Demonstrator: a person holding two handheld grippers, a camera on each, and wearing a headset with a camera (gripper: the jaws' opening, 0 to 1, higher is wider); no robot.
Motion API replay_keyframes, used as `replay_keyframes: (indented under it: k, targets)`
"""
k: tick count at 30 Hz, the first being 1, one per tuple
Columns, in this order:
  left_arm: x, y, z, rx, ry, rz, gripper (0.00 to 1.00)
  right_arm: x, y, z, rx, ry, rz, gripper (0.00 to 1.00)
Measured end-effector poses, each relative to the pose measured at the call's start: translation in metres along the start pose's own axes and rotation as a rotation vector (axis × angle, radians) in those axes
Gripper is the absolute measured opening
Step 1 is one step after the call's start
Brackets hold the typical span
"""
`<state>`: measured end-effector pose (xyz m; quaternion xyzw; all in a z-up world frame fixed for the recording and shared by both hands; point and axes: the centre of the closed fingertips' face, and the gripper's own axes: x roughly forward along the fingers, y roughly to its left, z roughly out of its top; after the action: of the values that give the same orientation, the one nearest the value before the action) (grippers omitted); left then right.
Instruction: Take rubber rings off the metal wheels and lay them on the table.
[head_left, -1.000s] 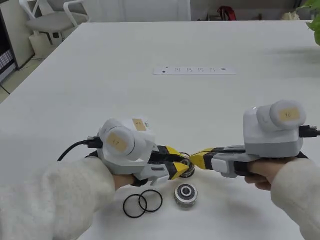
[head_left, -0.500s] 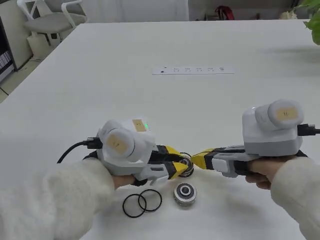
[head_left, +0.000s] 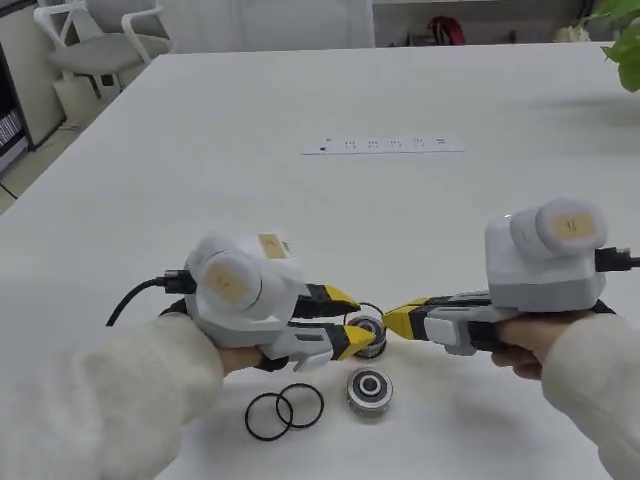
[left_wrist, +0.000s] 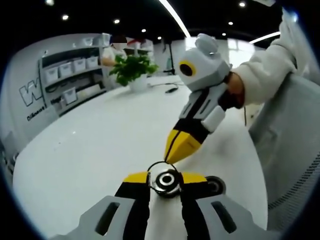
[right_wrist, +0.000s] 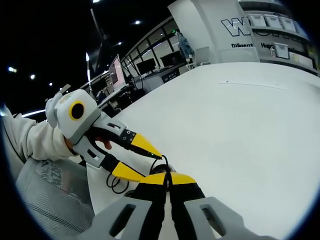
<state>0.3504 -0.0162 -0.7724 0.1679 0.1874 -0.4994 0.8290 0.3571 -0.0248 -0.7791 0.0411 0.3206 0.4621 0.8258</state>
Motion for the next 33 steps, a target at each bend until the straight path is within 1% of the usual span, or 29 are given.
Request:
replay_keyframes:
  k: [7,9,10,12,16,19,22,28,33]
  targets:
    - [-0.009,0.003,0.008,0.014,-0.006,0.011,0.34,-0.004,-0.001,0.004,0.003,-0.016,-0.006,0.00]
    - [-0.012,0.003,0.011,0.008,-0.006,0.013,0.39,-0.004,-0.001,0.005,0.005,-0.020,-0.007,0.00]
    - [-0.013,0.004,0.012,0.013,-0.007,0.015,0.43,-0.005,-0.001,0.006,0.006,-0.022,-0.007,0.00]
    - [-0.016,0.004,0.014,0.027,-0.007,0.016,0.46,-0.005,-0.002,0.007,0.006,-0.027,-0.008,0.00]
    - [-0.024,0.007,0.021,0.044,-0.015,0.024,0.48,-0.007,-0.001,0.011,0.008,-0.040,-0.007,0.00]
    - [-0.031,0.012,0.028,0.033,-0.033,0.040,0.53,-0.009,0.001,0.015,0.011,-0.052,-0.006,0.00]
    - [-0.039,0.015,0.035,0.024,-0.055,0.053,0.56,-0.010,0.001,0.017,0.016,-0.061,-0.006,0.00]
    - [-0.050,0.020,0.043,0.019,-0.076,0.070,0.61,-0.014,0.001,0.022,0.028,-0.078,-0.006,0.00]
    - [-0.063,0.022,0.044,0.036,-0.072,0.082,0.64,-0.016,0.000,0.026,0.033,-0.094,-0.002,0.00]
